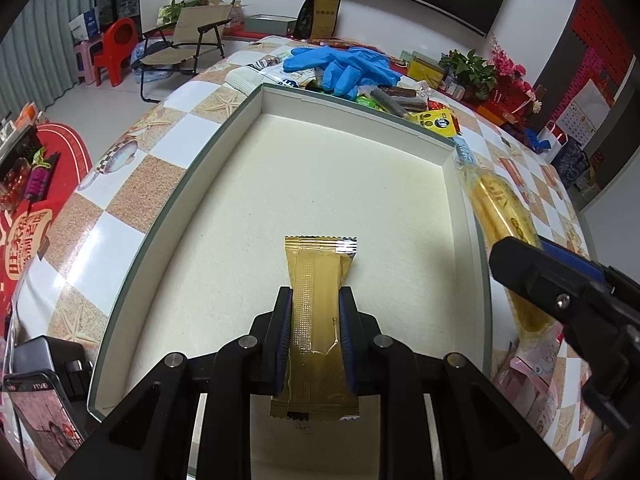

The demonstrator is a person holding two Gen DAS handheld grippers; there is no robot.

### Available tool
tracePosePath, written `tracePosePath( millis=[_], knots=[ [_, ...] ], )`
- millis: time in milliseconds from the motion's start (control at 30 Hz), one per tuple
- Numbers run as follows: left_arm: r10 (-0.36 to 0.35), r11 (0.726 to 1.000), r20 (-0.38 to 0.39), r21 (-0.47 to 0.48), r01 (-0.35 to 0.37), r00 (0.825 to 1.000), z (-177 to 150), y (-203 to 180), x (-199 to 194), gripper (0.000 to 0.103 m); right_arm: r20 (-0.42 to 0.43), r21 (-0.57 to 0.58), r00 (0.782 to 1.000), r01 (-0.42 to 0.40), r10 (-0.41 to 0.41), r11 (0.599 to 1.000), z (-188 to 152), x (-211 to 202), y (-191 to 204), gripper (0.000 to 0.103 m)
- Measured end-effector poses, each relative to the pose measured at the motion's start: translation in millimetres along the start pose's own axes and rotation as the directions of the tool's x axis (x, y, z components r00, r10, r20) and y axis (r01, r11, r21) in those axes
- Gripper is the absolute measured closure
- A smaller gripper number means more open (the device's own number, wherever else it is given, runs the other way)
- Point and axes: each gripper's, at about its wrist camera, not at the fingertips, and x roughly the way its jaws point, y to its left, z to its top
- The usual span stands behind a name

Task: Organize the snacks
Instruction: 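Carry both snacks over the white tray and open both tools to drop them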

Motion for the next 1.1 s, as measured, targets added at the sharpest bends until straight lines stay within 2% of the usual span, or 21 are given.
tracePosePath(
  millis=[367, 833, 933, 1100],
  knots=[
    [0.032, 0.999, -0.016, 0.01, -0.032, 0.999, 2.5, 0.3, 10.4, 0.079, -0.014, -0.012, 1.0, 0.006, -0.006, 1.0, 10.7, 13.8, -1.6, 0.065],
    [0.059, 0.998, -0.019, 0.007, -0.059, 0.998, 26.4, -4.0, 26.8, 0.079, -0.06, -0.025, 0.997, 0.037, -0.038, 0.999, 32.0, 51.6, -0.7, 0.065],
    [0.059, 0.998, -0.007, 0.017, -0.059, 0.998, 19.7, -2.7, 23.7, 0.079, -0.08, -0.042, 0.995, 0.05, -0.053, 0.998, 26.7, 62.1, 1.5, 0.065],
    [0.062, 0.996, 0.021, 0.065, -0.063, 0.998, -1.4, -7.2, 15.5, 0.078, -0.098, -0.008, 0.995, 0.015, -0.016, 1.0, 4.6, 60.3, -7.3, 0.065]
  ],
)
